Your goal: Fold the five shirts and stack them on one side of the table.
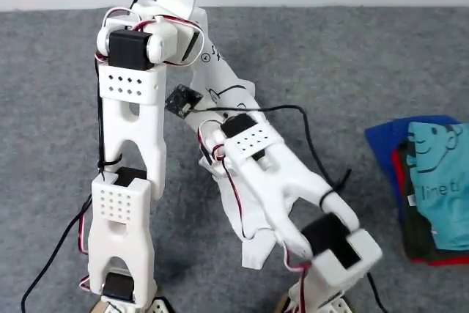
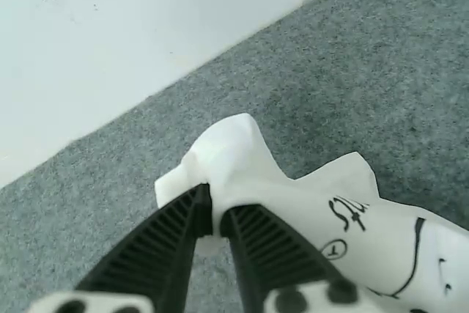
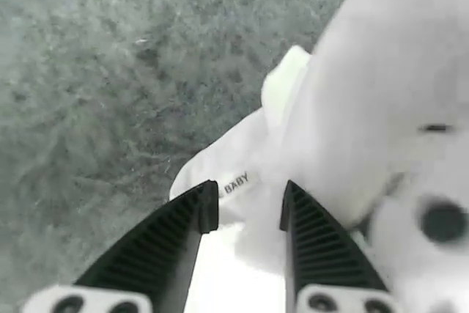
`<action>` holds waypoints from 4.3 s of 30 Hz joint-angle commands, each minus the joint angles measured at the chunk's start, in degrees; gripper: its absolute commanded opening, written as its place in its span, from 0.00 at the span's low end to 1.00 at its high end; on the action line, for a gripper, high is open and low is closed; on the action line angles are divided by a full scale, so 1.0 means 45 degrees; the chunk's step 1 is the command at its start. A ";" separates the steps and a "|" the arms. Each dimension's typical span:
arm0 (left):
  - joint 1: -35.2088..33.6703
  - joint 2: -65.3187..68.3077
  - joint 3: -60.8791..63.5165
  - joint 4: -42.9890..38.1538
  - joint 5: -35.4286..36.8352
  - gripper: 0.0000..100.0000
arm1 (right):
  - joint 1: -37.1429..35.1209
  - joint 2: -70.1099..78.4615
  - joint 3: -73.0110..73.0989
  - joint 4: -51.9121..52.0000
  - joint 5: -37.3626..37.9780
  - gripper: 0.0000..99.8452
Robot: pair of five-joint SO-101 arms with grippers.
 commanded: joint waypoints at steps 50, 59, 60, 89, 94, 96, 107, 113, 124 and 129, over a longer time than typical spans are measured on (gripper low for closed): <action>-0.0059 0.0781 -0.0498 -0.0234 0.0078 0.01 | 0.3468 0.1280 -0.0567 -0.0791 0.0098 0.12; -0.0059 0.0781 -0.0498 -0.0234 0.0078 0.01 | 0.2510 0.1885 -0.0586 -0.0811 0.0352 0.02; -0.0059 0.0781 -0.0498 -0.0234 0.0078 0.01 | 0.2510 0.1885 -0.0586 -0.0811 0.0703 0.00; -0.1172 0.0781 -0.0498 -0.0078 0.0117 0.01 | 0.4425 -0.4737 -0.7306 0.5206 0.0645 0.01; -0.1602 0.0664 -0.0518 0.0742 0.0137 0.01 | 0.5089 -0.5382 -0.9455 0.6222 0.0645 0.01; -0.1602 0.0410 -0.0850 0.0977 0.0195 0.01 | 0.5324 -0.5636 -0.9983 0.6437 0.0645 0.01; -0.1602 -0.3770 -0.1182 0.1016 0.1348 0.01 | 0.6886 -0.7512 -1.1897 0.6593 -0.0781 0.01; -0.1328 -0.6564 0.0654 0.1016 0.1426 0.01 | 0.7590 -0.8547 -1.3226 0.6593 -0.0879 0.01; 0.1524 -1.3070 0.8098 0.0938 0.1368 0.01 | 0.7766 -0.9700 -1.4945 0.6593 -0.0840 0.01; 0.2032 -1.5355 1.0149 0.0938 0.1348 0.01 | 0.8078 -1.0364 -1.4945 0.6593 -0.0840 0.01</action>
